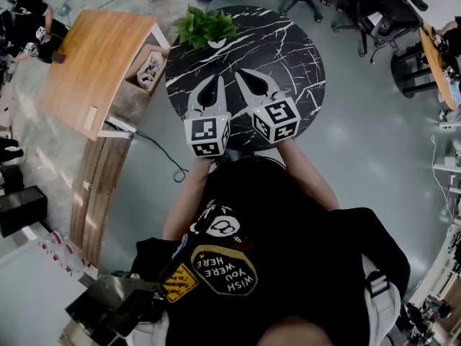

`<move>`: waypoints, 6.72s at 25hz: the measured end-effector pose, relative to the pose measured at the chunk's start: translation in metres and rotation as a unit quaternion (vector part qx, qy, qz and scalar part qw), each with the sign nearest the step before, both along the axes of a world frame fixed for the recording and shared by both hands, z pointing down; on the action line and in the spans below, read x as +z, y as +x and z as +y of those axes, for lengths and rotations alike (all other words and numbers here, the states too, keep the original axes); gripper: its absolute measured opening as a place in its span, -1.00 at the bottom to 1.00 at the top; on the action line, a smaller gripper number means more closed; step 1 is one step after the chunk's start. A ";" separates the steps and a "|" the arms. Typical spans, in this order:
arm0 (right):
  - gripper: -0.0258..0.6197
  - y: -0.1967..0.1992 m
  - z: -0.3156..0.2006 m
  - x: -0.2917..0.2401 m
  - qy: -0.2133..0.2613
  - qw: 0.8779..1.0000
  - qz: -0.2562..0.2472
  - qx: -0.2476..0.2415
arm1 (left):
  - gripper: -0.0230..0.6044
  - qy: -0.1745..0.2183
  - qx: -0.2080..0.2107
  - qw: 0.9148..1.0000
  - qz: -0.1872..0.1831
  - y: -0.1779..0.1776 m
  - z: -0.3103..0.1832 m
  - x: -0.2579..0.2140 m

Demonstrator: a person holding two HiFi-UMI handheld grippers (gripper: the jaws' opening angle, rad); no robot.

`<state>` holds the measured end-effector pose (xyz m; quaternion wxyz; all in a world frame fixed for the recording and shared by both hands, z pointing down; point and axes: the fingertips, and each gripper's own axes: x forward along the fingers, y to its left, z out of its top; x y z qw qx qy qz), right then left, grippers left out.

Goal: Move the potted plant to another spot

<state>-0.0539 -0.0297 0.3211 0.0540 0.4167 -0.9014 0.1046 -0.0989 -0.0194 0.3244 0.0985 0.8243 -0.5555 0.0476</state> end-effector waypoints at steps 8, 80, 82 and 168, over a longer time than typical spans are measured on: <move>-0.92 0.003 -0.002 -0.001 0.002 1.000 -0.001 0.001 | -0.92 0.003 0.000 1.000 0.000 0.002 -0.003 -0.002; 0.60 -0.066 -0.339 0.361 -0.037 0.994 0.090 0.058 | -0.91 -0.091 -0.040 0.994 0.045 -0.056 -0.157 0.233; 0.60 -0.062 -0.340 0.361 -0.039 0.993 0.091 0.062 | -0.91 -0.089 -0.038 0.994 0.046 -0.052 -0.158 0.232; 0.55 0.297 -0.166 0.369 -0.094 0.946 0.111 0.289 | -0.91 -0.114 0.165 0.980 0.015 0.131 -0.092 0.234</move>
